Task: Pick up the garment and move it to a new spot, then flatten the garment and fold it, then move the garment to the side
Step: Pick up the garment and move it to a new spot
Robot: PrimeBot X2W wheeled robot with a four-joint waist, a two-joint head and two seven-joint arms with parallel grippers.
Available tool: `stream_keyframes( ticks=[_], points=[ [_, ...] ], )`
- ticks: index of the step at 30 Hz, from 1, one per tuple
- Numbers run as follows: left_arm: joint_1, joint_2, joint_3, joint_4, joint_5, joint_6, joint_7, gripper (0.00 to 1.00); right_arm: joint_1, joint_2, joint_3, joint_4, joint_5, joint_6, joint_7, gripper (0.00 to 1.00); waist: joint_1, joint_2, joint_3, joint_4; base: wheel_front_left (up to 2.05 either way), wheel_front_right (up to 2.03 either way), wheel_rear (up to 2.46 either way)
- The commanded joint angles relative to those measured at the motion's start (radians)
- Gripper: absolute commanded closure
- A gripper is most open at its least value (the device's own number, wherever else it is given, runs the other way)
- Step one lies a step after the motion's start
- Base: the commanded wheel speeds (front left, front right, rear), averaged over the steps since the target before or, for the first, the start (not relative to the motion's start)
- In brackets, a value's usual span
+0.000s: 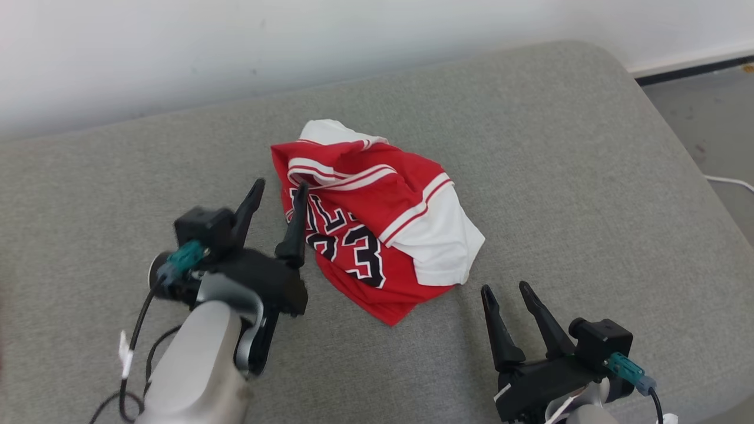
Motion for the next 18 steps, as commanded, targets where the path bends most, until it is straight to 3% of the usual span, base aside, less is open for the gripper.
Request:
stream_keyframes(
  ticks=[1, 10, 18],
  points=[
    [0.027, 0.004, 0.010, -0.012, -0.003, 0.006, -0.008, 0.00, 0.013, -0.001, -0.003, 0.002, -0.003, -0.002, -0.001, 0.00, 0.0000, -0.0001, -0.036, 0.032, 0.00, 0.00, 0.00],
    [0.304, 0.052, 0.185, -0.315, 0.072, 0.048, -0.021, 0.00, 0.050, -0.001, -0.077, 0.005, -0.032, -0.002, 0.000, 0.00, 0.0000, -0.0001, -0.086, 0.119, 0.00, 0.00, 0.00],
    [0.502, 0.058, 0.300, -0.438, 0.144, 0.031, -0.021, 0.00, 0.061, -0.001, -0.137, -0.005, -0.072, -0.002, 0.000, 0.00, 0.0000, -0.0001, -0.105, 0.172, 0.00, 0.00, 0.00]
  ],
)
